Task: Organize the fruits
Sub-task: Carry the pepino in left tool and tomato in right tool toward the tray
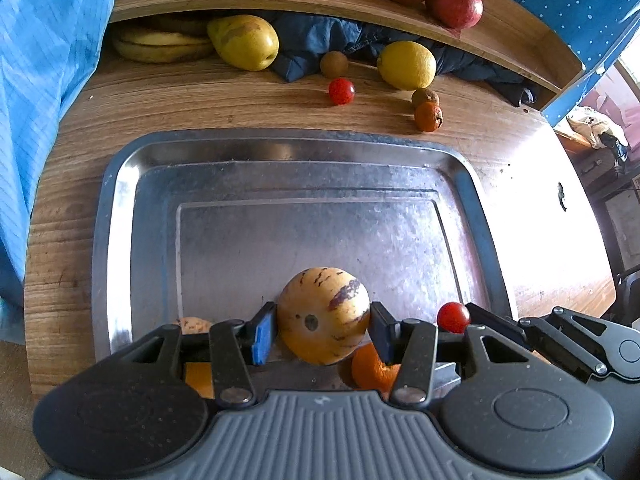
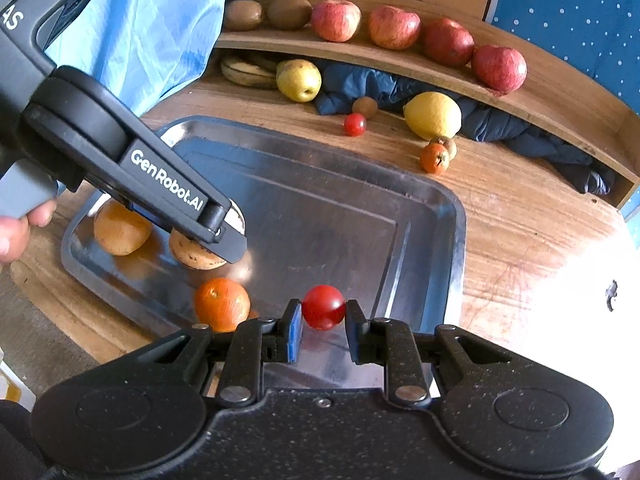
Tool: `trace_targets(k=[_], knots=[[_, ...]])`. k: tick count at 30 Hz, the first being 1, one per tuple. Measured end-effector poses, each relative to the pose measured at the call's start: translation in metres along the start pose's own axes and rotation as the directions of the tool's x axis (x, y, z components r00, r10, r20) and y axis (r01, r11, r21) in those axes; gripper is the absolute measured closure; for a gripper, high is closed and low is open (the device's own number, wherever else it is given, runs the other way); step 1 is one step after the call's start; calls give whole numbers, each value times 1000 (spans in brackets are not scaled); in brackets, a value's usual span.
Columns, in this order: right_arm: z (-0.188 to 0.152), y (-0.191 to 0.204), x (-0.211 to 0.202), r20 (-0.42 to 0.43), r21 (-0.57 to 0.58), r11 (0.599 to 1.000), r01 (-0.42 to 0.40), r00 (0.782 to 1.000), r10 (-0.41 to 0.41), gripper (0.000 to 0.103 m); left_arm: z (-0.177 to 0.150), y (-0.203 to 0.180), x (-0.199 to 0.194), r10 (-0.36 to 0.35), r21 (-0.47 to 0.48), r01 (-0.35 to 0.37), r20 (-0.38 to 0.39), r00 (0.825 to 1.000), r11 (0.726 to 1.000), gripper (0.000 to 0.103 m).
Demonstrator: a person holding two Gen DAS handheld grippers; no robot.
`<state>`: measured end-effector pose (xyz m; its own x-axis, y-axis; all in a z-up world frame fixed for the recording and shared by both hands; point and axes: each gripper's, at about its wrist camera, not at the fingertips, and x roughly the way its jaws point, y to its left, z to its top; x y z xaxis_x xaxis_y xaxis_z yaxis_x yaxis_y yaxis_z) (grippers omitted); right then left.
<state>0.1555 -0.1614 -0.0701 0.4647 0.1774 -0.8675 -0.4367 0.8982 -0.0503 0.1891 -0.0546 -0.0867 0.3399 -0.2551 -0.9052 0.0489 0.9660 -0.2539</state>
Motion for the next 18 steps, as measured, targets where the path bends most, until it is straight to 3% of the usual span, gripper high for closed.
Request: trace_targets(k=[18], knots=[[-7, -2, -1, -39, -10, 999, -41, 998, 41, 79, -6, -7, -5, 38, 21, -38, -1, 999, 999, 50]])
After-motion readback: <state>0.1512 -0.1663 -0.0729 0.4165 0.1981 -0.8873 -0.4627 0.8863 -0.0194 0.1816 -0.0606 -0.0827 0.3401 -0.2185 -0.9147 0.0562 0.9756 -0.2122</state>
